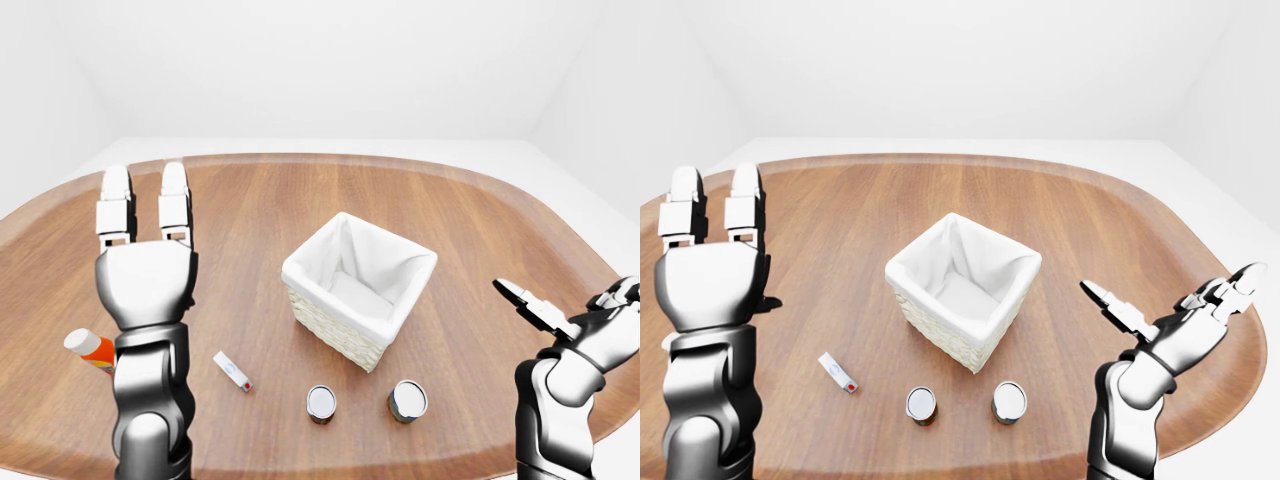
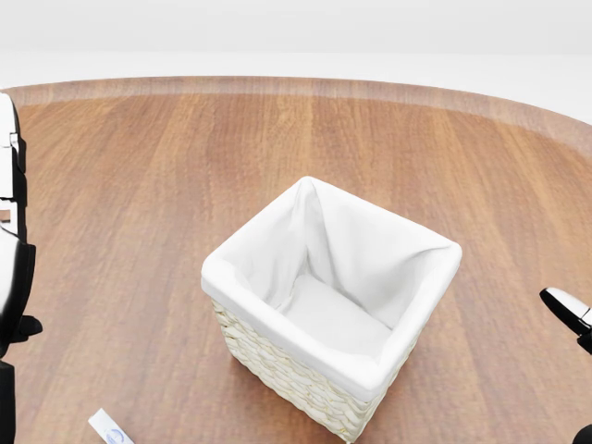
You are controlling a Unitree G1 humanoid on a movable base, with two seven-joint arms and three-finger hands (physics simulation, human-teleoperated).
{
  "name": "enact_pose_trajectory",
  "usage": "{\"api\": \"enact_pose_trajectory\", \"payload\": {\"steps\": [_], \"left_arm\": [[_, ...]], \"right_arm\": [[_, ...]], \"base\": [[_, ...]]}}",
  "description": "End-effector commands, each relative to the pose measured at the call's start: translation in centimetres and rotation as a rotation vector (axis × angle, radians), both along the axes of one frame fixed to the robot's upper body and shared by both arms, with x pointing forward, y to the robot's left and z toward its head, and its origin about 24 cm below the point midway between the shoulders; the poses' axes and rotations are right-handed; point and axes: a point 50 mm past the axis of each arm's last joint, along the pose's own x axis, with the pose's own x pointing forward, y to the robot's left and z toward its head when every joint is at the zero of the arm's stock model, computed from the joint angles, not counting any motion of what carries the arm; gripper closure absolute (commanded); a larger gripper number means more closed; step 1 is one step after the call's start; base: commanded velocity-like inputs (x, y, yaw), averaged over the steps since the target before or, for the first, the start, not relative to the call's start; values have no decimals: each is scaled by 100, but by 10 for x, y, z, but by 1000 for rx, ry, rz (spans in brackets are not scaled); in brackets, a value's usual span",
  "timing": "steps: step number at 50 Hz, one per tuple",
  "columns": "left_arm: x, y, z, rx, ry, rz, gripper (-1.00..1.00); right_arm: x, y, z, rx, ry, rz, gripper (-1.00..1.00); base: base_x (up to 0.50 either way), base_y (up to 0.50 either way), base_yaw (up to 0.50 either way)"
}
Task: Pick up the alphabet soup and the cream cheese box, and put them in the basket.
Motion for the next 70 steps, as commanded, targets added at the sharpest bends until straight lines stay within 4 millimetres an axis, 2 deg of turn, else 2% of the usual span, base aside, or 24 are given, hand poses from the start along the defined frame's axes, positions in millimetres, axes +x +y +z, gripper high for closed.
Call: {"api": "enact_pose_trajectory", "payload": {"steps": [1, 3, 10, 20, 22, 24, 30, 43, 53, 70], "left_arm": [[-3, 3, -4, 52, 18, 19, -100], [-7, 1, -2, 71, 4, 4, -100], [-4, 4, -17, 35, 99, 0, -100], [-15, 5, -16, 52, 110, 13, -100], [-20, 10, -20, 16, 125, 71, -100], [-23, 10, -22, -15, 131, 40, -100], [-29, 5, -36, 39, 166, -18, -100], [-36, 1, -59, 81, 215, -32, -100], [-34, 3, -81, 87, 265, -40, -100], [-39, 3, -107, 92, 340, -63, -100]], "right_arm": [[1, 0, -1, 3, 1, 0, -100], [0, 0, 0, 0, -2, 2, -100], [0, 0, 1, -1, -2, 0, -100], [0, 0, 1, 5, 1, -1, -100], [1, -1, 0, 5, 2, 0, -100], [1, -1, -1, 5, 2, 0, -100], [1, -1, -1, 6, 4, 1, -100], [1, 0, 0, 6, 5, 2, -100], [1, 0, 0, 3, 3, 2, -100], [1, 0, -2, 3, 8, 0, -100]], "base": [[0, 0, 0], [0, 0, 0], [0, 0, 0], [0, 0, 0], [0, 0, 0], [0, 0, 0], [0, 0, 0], [0, 0, 0], [0, 0, 0], [0, 0, 0]]}}
